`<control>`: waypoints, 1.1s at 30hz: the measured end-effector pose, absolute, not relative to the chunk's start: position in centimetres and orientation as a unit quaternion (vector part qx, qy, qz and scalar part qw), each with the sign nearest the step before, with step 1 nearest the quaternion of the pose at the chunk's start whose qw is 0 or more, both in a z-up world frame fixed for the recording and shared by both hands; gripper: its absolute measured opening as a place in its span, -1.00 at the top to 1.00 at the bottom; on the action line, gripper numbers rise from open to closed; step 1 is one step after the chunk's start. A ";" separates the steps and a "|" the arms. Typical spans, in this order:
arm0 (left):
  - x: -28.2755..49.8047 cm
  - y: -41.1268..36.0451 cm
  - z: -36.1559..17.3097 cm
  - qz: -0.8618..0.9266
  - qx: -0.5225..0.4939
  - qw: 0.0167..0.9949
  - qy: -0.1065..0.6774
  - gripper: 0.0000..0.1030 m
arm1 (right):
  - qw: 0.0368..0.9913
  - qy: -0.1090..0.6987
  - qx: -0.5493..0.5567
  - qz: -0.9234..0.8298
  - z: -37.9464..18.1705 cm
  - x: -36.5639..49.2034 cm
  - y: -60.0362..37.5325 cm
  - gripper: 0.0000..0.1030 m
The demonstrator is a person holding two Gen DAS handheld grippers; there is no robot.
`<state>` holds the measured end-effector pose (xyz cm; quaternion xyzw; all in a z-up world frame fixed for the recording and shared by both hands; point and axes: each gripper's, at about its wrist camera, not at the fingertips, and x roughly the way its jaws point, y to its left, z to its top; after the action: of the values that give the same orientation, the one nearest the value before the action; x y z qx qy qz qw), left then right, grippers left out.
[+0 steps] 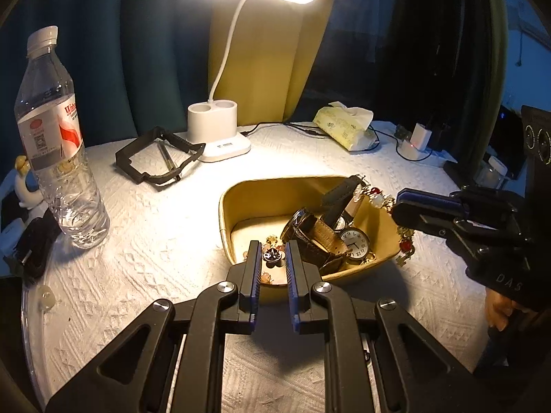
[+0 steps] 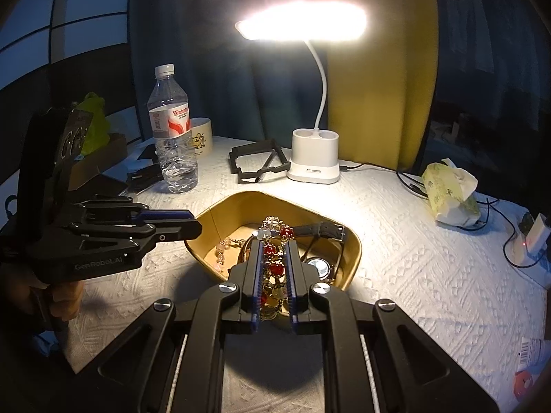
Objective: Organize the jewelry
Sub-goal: 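Lower the ring and the gold-and-red bracelet into the box and open both grippers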
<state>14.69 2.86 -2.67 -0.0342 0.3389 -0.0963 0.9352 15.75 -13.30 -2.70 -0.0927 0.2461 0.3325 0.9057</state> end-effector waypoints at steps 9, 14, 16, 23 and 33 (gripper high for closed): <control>14.8 3.7 -2.7 -0.094 -0.051 0.937 0.334 0.70 | 0.905 0.242 -0.097 0.336 -2.4 16.2 -12.4 0.77; 14.5 4.3 -2.7 -0.093 -0.059 0.936 0.333 0.70 | 0.901 0.246 -0.102 0.341 -2.5 16.7 -11.5 0.77; 14.3 4.6 -2.7 -0.090 -0.060 0.938 0.330 0.69 | 0.900 0.244 -0.108 0.344 -2.4 16.9 -10.9 0.77; 14.1 6.3 -2.9 -0.075 -0.071 0.940 0.324 0.33 | 0.896 0.247 -0.113 0.352 -2.5 17.9 -8.9 0.77; 14.0 8.6 -3.5 -0.054 -0.086 0.941 0.322 0.26 | 0.889 0.258 -0.124 0.359 -2.9 19.8 -5.2 0.77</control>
<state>14.03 8.65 -3.54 -0.0856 0.3217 -0.0542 0.9414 19.79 -5.20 -2.86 -0.1243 0.2576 0.3588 0.8885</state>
